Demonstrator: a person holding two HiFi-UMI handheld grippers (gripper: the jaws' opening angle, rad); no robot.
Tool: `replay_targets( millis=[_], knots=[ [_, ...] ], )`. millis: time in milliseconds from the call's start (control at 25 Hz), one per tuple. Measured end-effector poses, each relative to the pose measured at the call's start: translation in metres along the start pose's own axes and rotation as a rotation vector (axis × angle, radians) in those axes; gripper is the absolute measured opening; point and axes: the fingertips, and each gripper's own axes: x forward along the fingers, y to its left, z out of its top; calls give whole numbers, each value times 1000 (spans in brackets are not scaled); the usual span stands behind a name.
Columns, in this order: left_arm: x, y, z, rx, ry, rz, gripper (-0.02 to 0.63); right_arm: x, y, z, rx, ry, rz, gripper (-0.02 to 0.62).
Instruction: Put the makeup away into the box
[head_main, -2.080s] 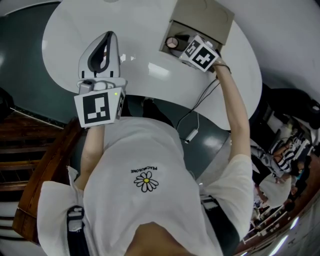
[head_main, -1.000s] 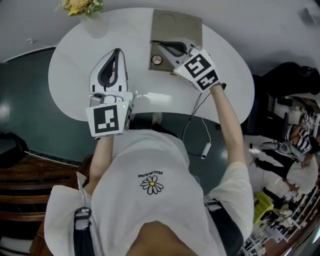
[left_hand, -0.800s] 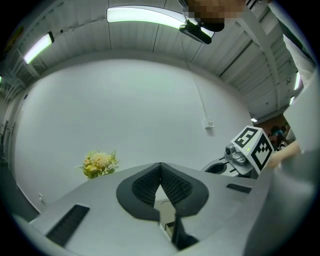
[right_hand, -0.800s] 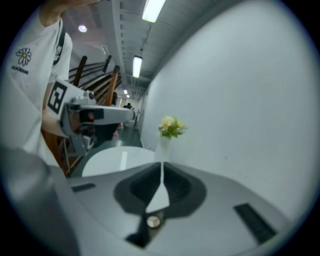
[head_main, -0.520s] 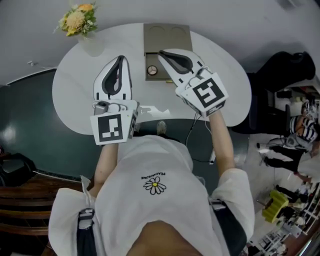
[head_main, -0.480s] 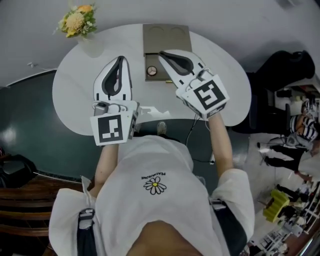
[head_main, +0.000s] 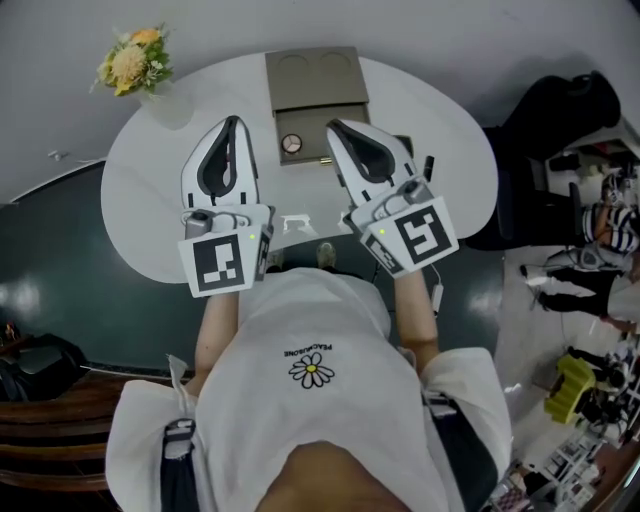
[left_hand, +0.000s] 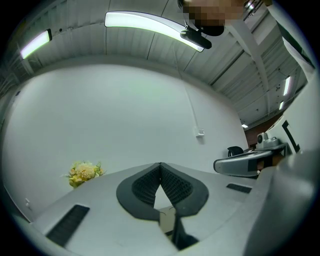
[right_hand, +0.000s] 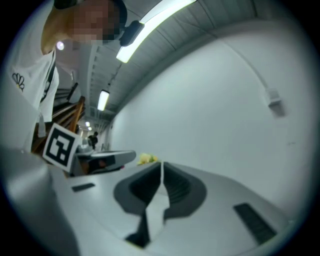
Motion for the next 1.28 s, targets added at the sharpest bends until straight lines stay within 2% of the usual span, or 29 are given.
replay_targets(
  millis=[240,480,560,720,840,1040,1120,1280],
  knots=[
    [6,-7,-1,-7,-3,-21,20,-24,-19,11,72,-91,-133,37],
    [12,-17,-5,-2,8,-45,20,-32,-30,6,88,-84,-172,37],
    [14,-19,-6,-3,13,-51,20,-34,-40,1,88,-68,-217,37],
    [17,-20,-9,-4,19,-50,20,-42,-77,-21,22,43,-381,37],
    [19,-21,-13,-2,31,-53,20,-52,-104,-40,-14,117,-465,37],
    [25,-25,-18,2,43,-60,20,-75,-151,-86,81,227,-583,48],
    [27,-27,-19,5,47,-65,20,-83,-163,-109,124,275,-586,125],
    [29,-32,-23,10,60,-68,20,-98,-188,-168,213,388,-601,203]
  ],
)
